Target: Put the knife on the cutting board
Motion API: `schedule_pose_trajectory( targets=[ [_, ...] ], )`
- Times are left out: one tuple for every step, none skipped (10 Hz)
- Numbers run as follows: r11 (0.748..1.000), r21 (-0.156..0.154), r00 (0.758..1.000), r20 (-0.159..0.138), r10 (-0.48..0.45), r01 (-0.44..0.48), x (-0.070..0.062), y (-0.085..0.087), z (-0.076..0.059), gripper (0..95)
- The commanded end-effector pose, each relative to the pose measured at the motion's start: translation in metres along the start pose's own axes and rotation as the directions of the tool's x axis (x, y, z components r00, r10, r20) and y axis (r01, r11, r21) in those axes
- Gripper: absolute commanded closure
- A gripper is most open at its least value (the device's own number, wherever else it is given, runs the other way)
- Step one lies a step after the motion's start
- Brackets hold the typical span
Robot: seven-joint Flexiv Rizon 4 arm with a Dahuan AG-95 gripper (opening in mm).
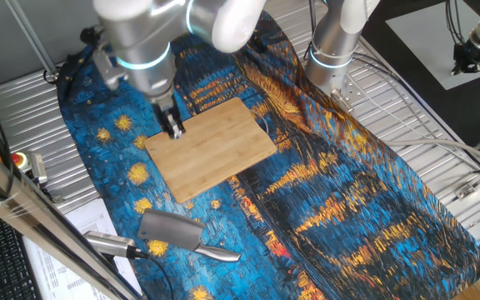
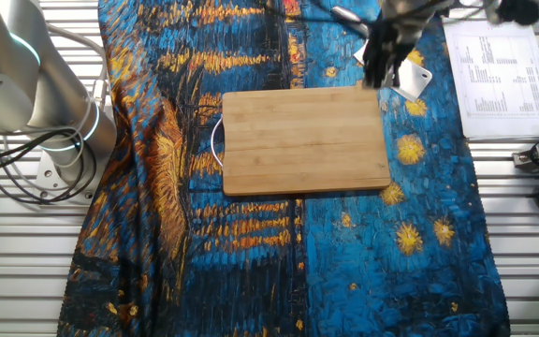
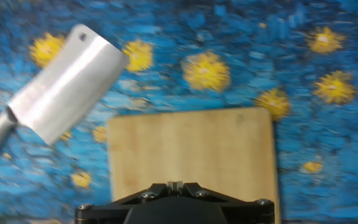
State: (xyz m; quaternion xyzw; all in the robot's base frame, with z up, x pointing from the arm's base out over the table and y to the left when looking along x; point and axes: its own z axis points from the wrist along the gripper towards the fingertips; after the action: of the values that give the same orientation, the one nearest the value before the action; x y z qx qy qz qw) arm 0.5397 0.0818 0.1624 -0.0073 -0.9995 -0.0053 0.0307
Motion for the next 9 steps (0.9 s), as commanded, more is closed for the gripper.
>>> schedule_pose_trajectory(
  targets=[
    [1.0, -0.001, 1.0, 0.004, 0.004, -0.004, -0.005, 0.018, 0.0, 95.0],
    [1.0, 0.0, 1.0, 0.006, 0.007, -0.007, -0.008, 0.023, 0.001, 95.0],
    [1.0, 0.003, 1.0, 0.002, 0.011, -0.011, -0.018, 0.03, 0.006, 95.0],
    [1.0, 0.003, 1.0, 0.001, 0.019, -0.019, -0.023, 0.032, 0.012, 95.0],
    [1.0, 0.002, 1.0, 0.003, 0.02, -0.02, -0.027, 0.034, 0.018, 95.0],
    [1.0, 0.002, 1.0, 0.005, 0.006, -0.006, -0.03, 0.035, 0.023, 95.0],
    [1.0, 0.001, 1.0, 0.005, -0.004, 0.004, -0.032, 0.035, 0.026, 95.0],
    [1.0, 0.002, 1.0, 0.002, -0.019, 0.019, -0.034, 0.036, 0.028, 95.0],
    [1.0, 0.004, 1.0, -0.003, -0.026, 0.026, -0.034, 0.036, 0.028, 95.0]
  ],
)
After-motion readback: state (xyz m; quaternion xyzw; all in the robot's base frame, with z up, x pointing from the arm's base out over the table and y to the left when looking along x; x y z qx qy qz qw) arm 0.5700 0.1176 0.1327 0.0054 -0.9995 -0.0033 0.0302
